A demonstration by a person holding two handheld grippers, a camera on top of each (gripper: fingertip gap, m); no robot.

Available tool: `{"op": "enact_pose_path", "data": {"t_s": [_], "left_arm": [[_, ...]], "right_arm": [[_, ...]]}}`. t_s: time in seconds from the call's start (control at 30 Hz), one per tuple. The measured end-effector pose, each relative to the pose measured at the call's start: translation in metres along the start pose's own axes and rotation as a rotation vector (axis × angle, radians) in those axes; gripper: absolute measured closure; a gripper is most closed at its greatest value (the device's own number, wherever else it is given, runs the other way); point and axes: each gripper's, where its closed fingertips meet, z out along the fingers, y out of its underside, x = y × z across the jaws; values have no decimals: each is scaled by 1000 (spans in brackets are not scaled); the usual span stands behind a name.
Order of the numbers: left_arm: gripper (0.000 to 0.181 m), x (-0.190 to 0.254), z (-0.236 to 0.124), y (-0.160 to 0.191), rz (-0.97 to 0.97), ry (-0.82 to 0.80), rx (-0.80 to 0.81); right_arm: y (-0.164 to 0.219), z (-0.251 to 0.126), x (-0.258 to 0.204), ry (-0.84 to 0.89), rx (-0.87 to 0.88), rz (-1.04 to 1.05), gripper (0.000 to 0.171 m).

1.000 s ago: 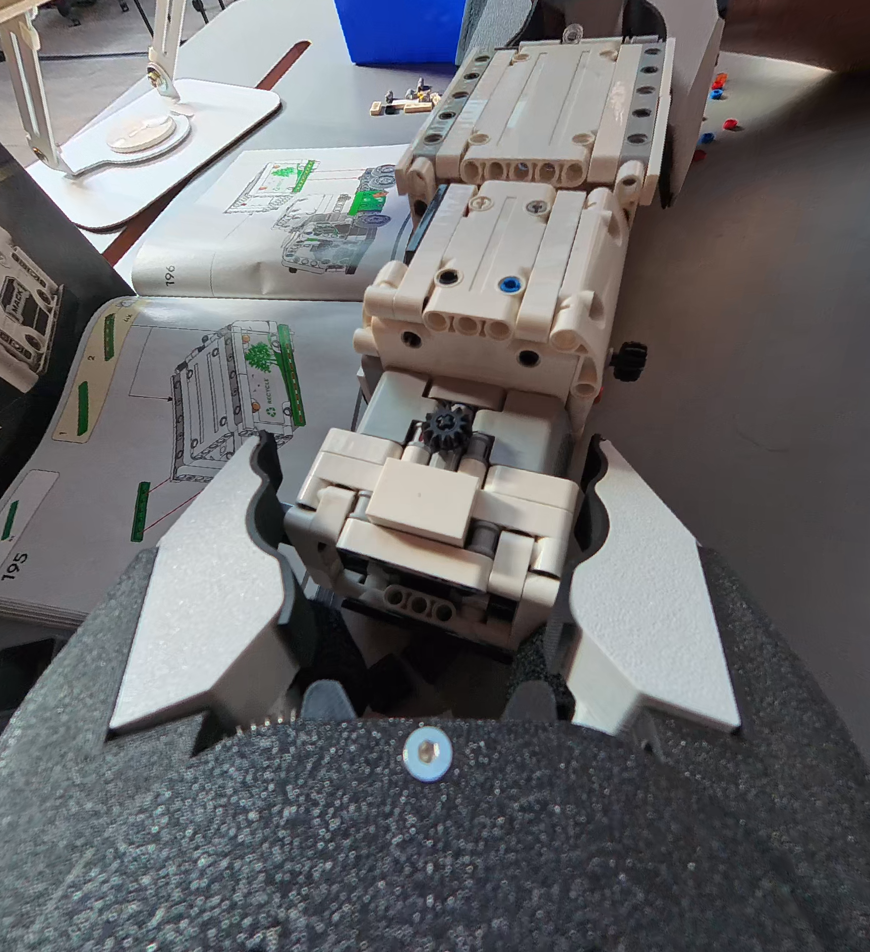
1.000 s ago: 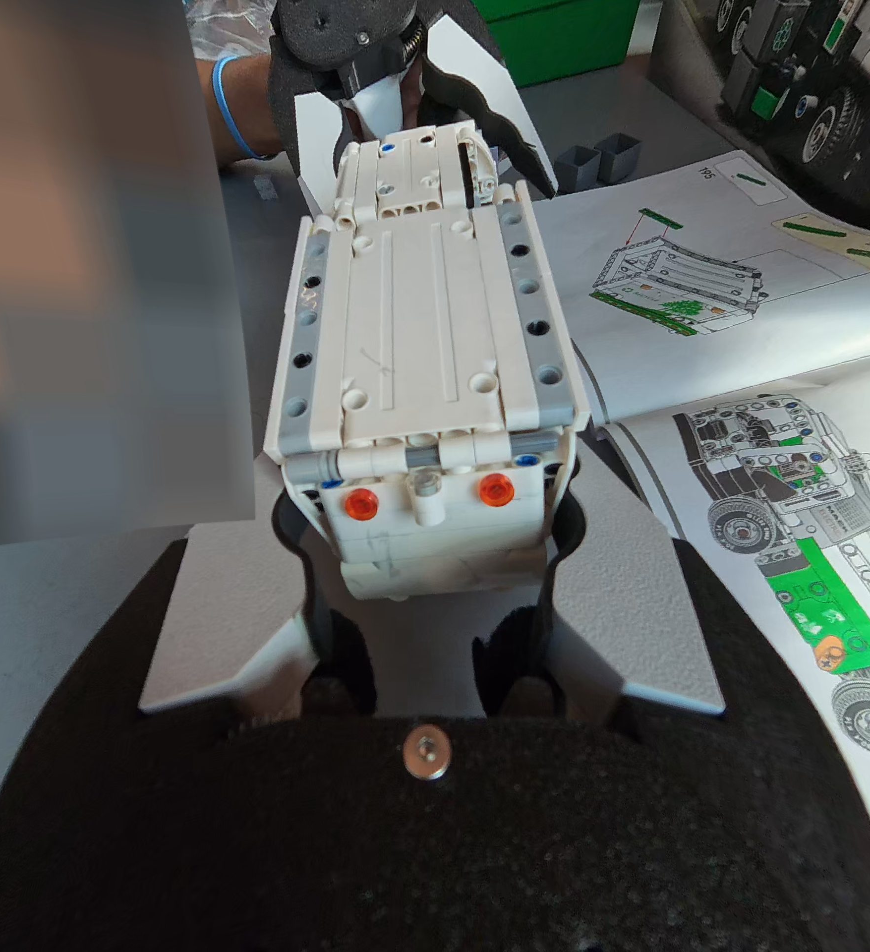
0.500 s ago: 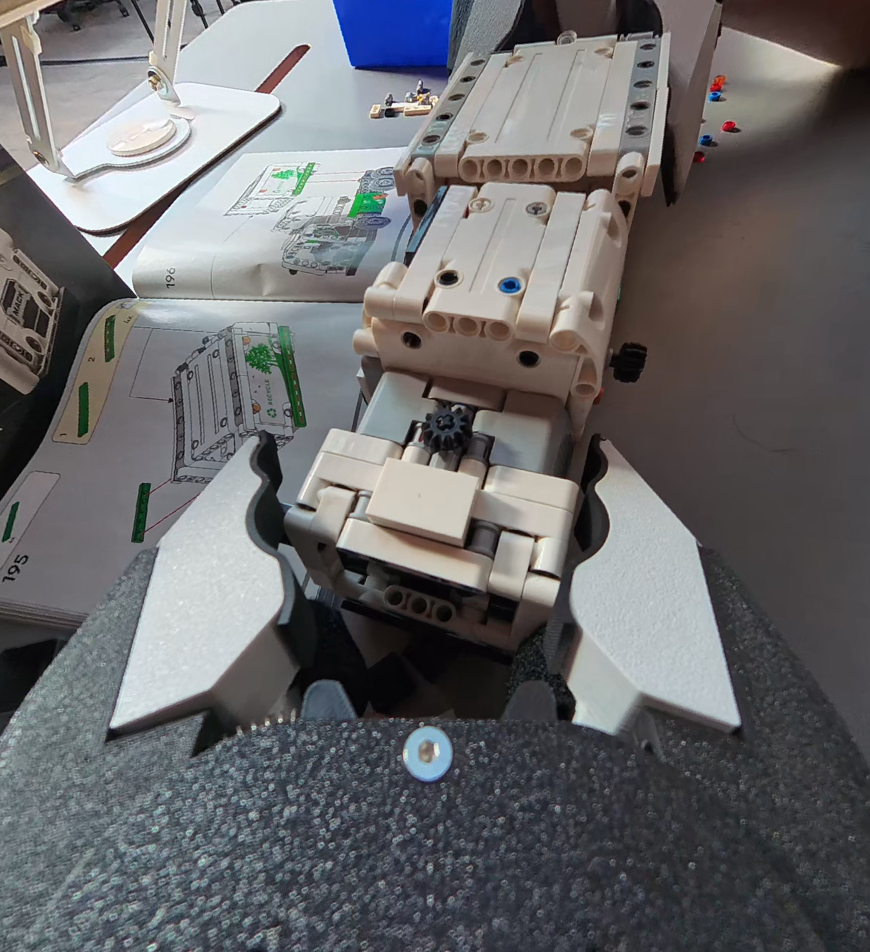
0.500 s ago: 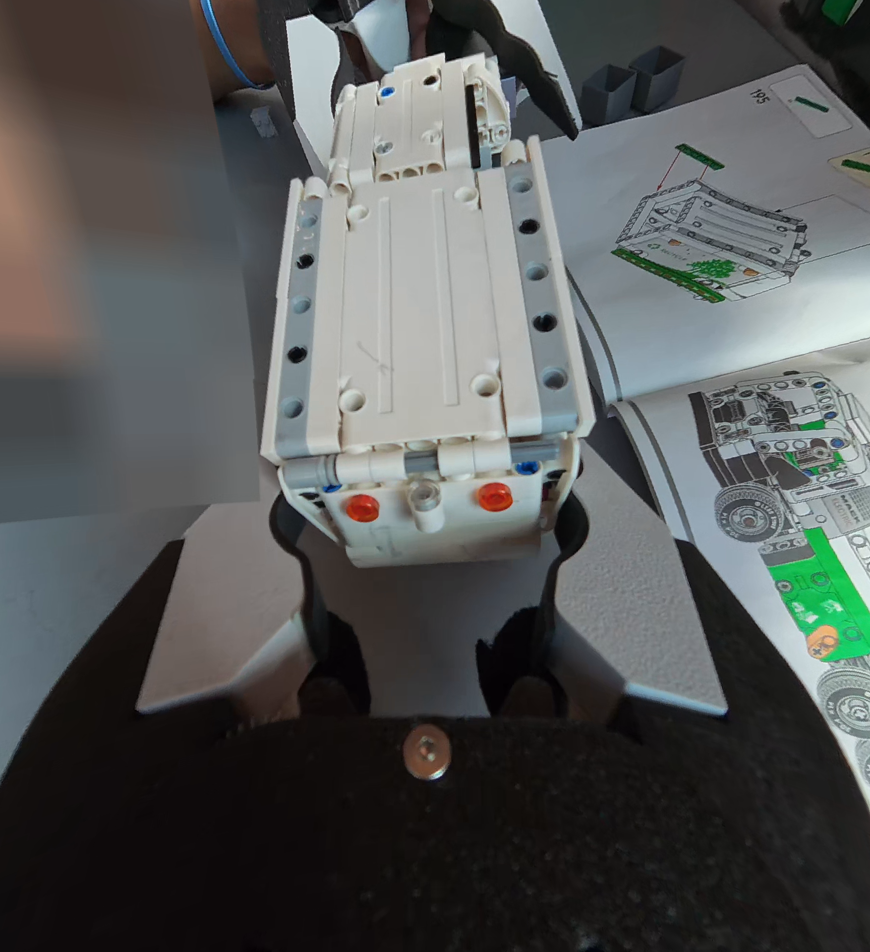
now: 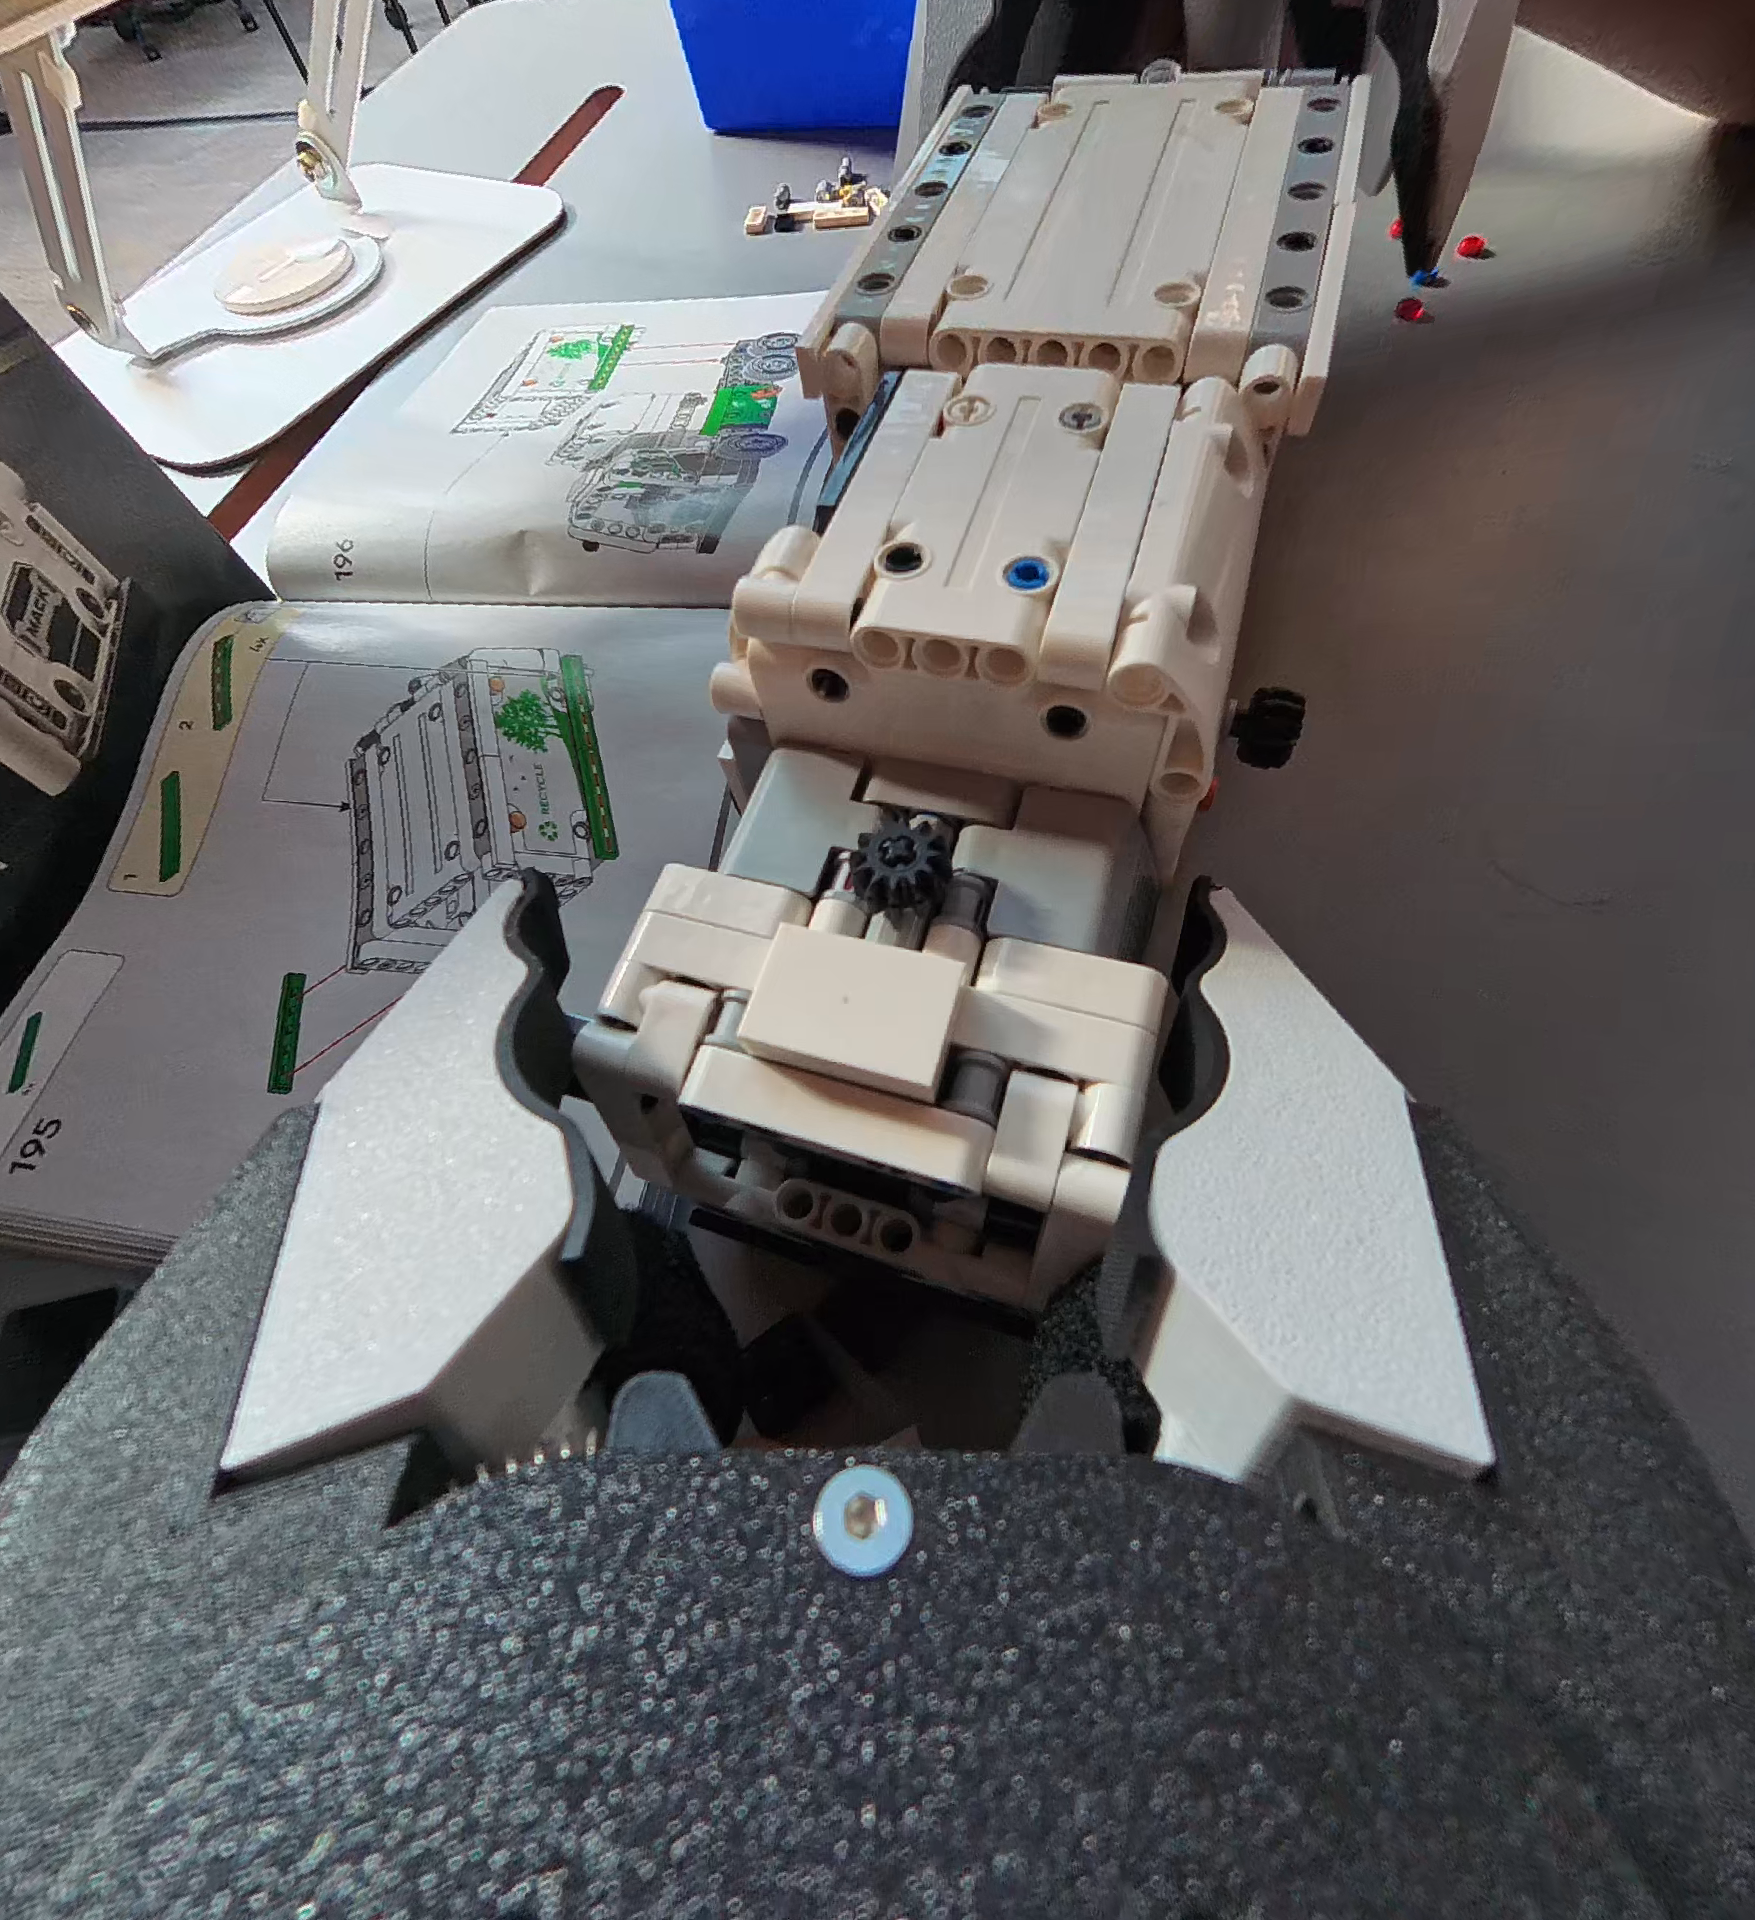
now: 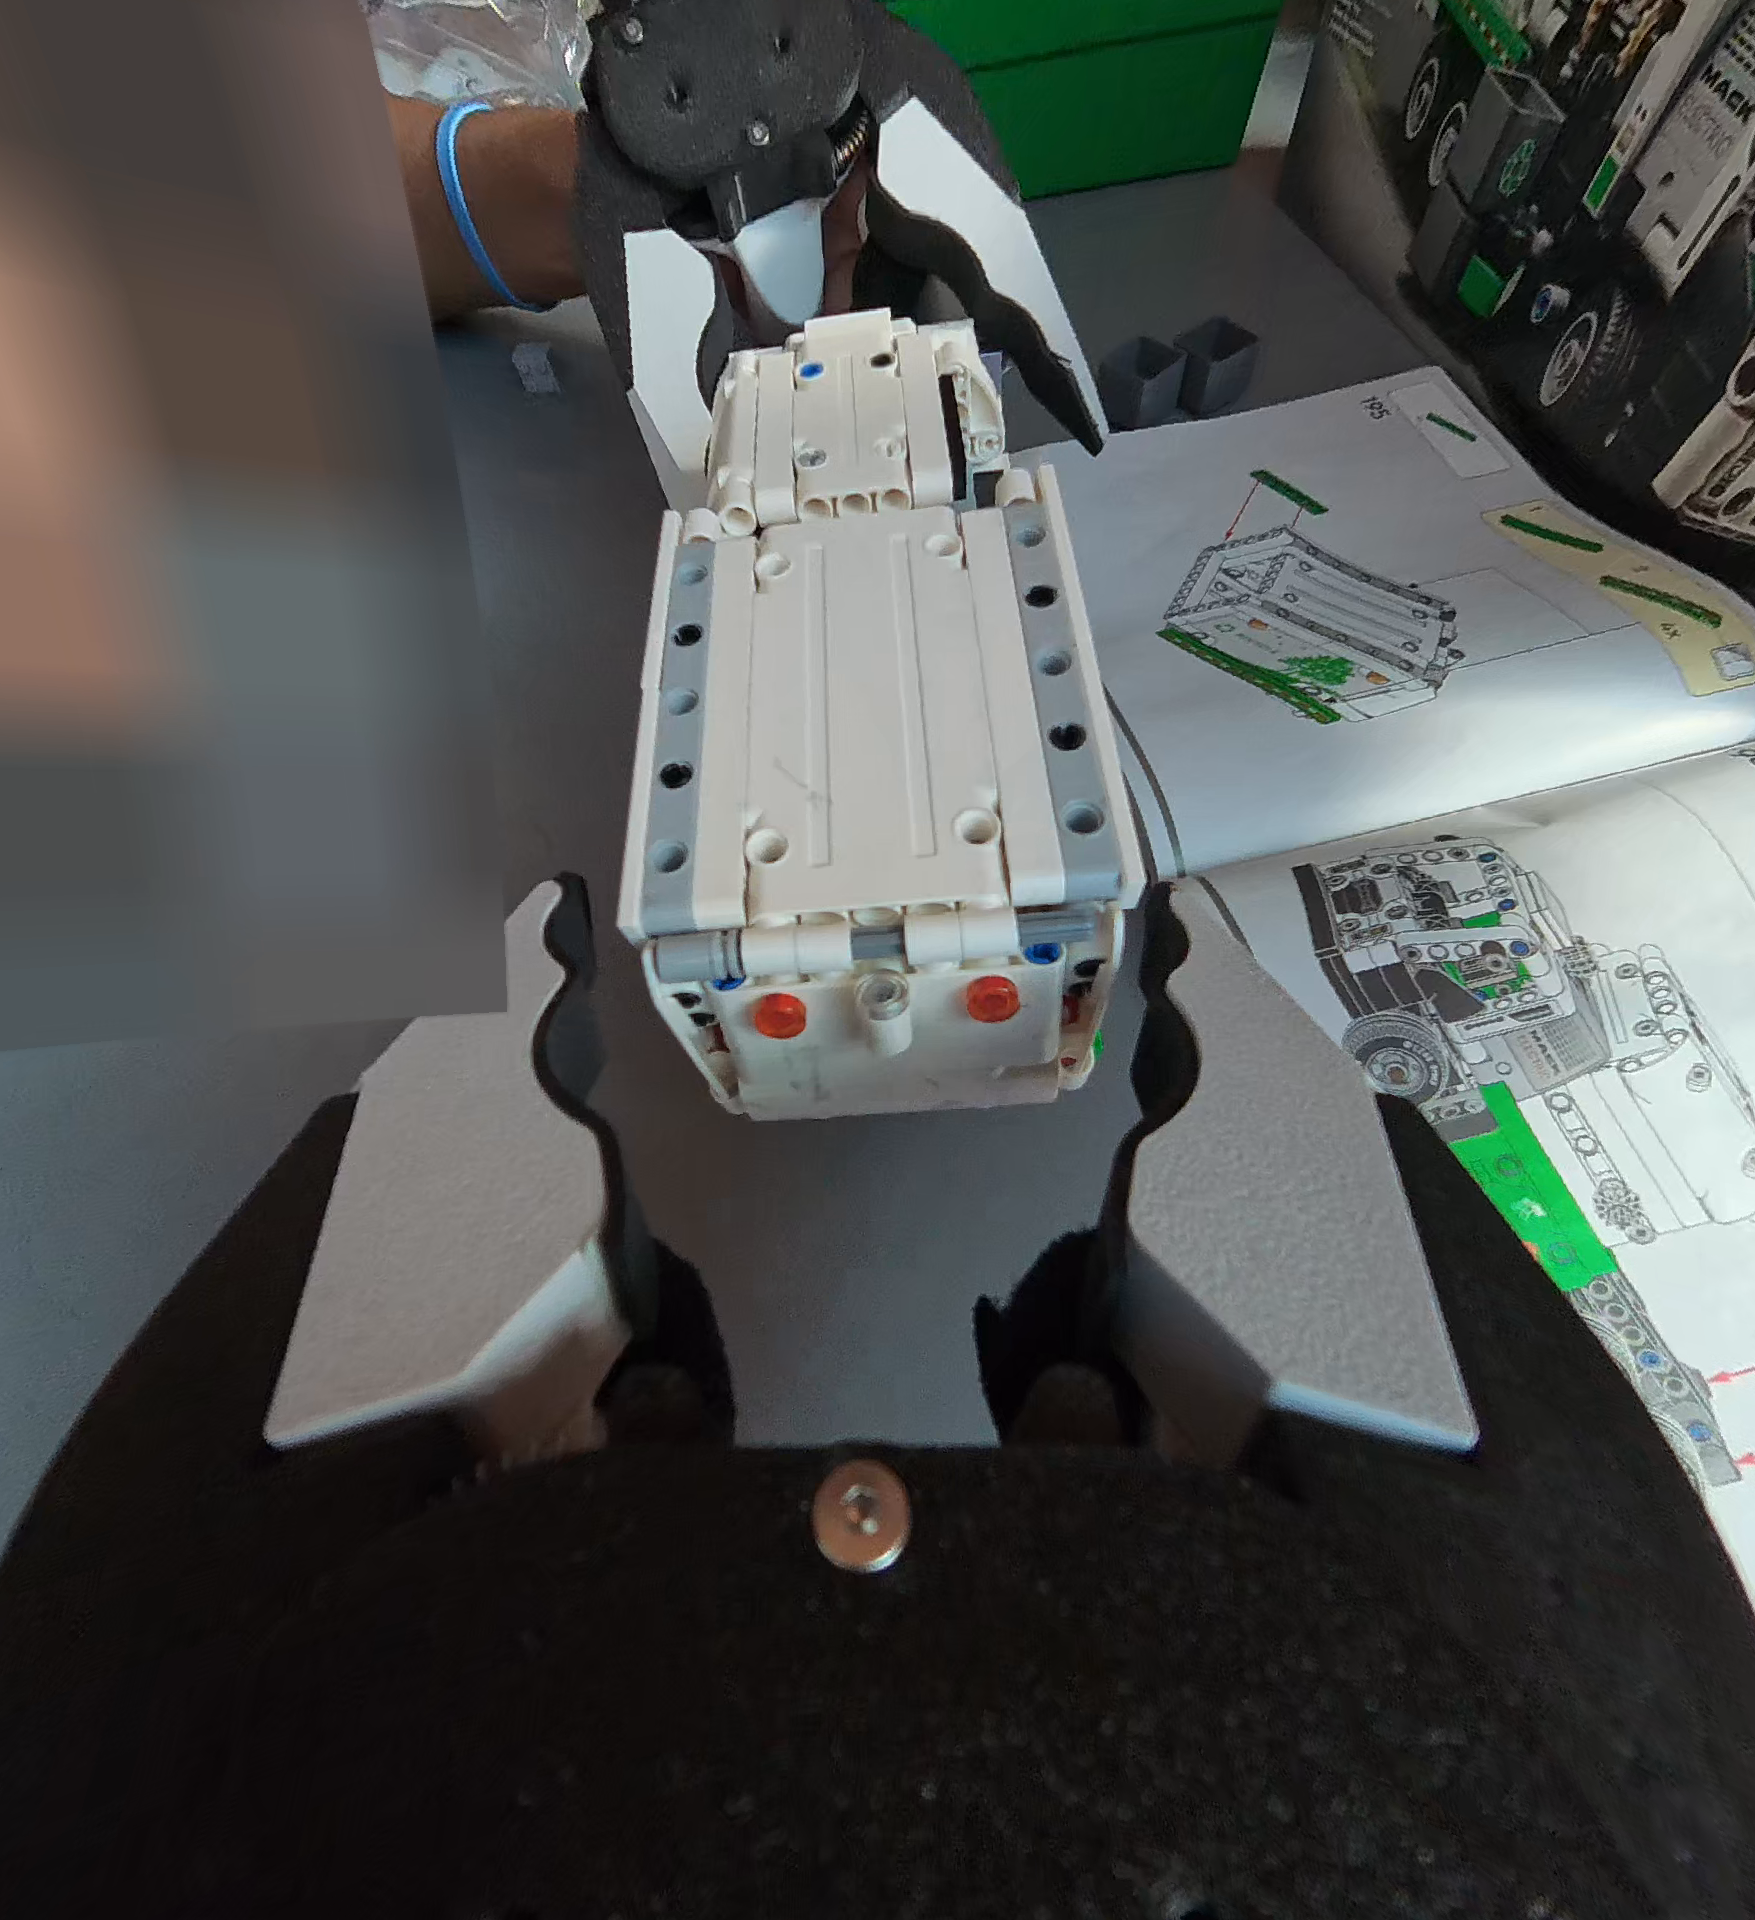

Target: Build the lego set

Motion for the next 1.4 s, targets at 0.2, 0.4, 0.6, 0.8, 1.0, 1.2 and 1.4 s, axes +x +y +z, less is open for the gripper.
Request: {"op": "enact_pose_path", "data": {"t_s": [0.2,0.4,0.6,0.8,1.0,1.2,1.4], "left_arm": [[67,0,0,1,3,-9,-10],[67,0,1,1,-2,-17,-28],[52,0,-14,-7,-1,-34,-83],[59,14,-52,-64,36,-98,-136],[47,37,-14,-73,209,-8,-606],[56,13,-4,-42,176,82,-840],[84,16,2,-34,122,196,-885]], "right_arm": [[3,-6,1,26,-14,16,64],[13,-13,-6,38,-17,71,57],[13,-17,-4,106,-64,52,50],[11,-46,-20,193,-37,166,67],[33,-53,-59,295,83,458,91],[62,-21,-69,327,186,668,100],[42,-19,-32,324,328,743,91]]}}
